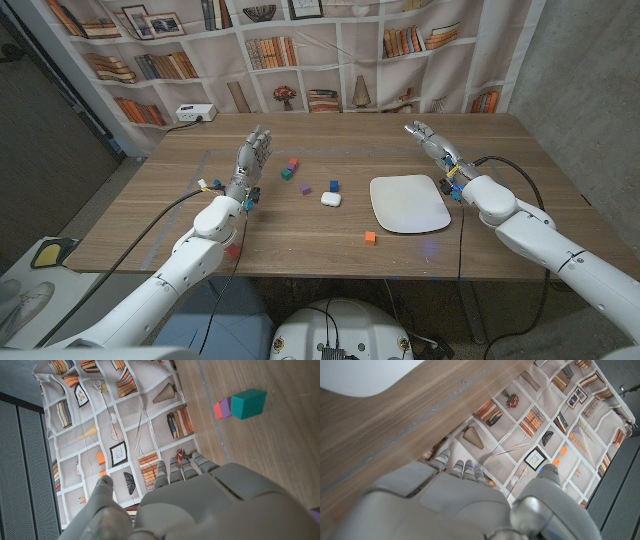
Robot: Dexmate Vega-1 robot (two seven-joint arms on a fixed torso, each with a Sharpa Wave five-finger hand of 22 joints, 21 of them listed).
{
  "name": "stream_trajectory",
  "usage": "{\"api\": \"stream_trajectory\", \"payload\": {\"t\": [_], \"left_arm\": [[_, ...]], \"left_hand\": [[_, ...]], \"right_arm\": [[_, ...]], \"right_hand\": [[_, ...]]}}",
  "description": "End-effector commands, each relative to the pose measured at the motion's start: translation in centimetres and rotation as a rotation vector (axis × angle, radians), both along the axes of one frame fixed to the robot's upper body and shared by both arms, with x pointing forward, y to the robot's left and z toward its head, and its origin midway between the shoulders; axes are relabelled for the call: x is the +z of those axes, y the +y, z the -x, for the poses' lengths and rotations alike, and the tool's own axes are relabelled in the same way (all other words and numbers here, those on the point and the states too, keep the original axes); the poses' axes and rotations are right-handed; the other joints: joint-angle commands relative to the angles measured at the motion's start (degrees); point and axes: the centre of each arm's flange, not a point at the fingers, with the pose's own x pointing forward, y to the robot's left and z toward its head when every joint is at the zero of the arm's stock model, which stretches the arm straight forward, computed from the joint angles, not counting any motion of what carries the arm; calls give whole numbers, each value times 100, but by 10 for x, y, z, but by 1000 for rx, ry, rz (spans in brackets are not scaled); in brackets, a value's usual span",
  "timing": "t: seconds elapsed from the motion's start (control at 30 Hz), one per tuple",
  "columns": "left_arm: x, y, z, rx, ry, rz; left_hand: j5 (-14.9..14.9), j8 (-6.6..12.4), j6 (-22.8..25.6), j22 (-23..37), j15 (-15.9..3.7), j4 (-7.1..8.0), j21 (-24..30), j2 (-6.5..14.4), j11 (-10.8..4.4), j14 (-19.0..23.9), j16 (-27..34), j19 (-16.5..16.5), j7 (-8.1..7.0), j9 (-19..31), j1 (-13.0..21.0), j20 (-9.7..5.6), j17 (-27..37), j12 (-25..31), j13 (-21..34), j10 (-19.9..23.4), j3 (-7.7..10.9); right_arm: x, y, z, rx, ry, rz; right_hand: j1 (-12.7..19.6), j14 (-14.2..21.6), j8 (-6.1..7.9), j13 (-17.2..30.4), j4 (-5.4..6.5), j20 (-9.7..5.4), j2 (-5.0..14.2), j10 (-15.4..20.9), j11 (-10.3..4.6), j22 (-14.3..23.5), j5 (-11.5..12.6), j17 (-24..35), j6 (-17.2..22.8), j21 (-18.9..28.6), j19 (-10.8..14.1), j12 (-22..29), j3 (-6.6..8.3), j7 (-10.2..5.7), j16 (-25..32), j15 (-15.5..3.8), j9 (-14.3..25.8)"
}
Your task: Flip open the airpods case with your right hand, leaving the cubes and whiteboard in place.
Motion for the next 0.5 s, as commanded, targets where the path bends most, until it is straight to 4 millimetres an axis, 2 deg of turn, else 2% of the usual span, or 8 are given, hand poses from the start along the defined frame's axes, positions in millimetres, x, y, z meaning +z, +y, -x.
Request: {"api": "stream_trajectory", "payload": {"t": [0.03,0.4,0.47,0.5], "left_arm": [[-1,1,0,3,-5,3],[-4,2,-1,8,-3,13],[-4,1,-2,0,-4,10],[-4,1,-2,-1,-4,9]], "left_hand": [[18,-4,-20,18,21,-12,33,-35,10,-6,-12,23,10,20,5,23,21,-7,11,2,-15],[19,6,3,18,16,-13,34,-32,-6,6,-7,28,3,20,2,7,21,-1,11,20,-19],[20,7,5,18,9,-13,34,-32,-7,6,-8,30,7,20,2,4,21,0,11,23,-20],[20,6,1,18,11,-13,34,-32,-8,4,-8,31,9,20,1,-2,21,-2,11,19,-20]], "right_arm": [[5,5,12,-43,-33,83],[10,8,22,-42,-40,123],[8,9,26,-74,-94,88],[8,10,28,-71,-97,83]], "right_hand": [[85,-527,38,16,-27,49,12,73,-13,28,-18,26,-353,19,-44,60,24,-8,21,29,14],[227,-549,60,41,-56,56,59,273,-38,29,-27,26,-360,26,-88,143,90,-17,41,47,15],[262,-547,72,48,-62,61,70,327,-41,30,-29,27,-341,30,-91,164,107,-15,48,42,16],[427,-374,168,85,-90,39,102,580,-77,27,-46,27,-123,91,54,261,178,-33,133,0,18]]}}
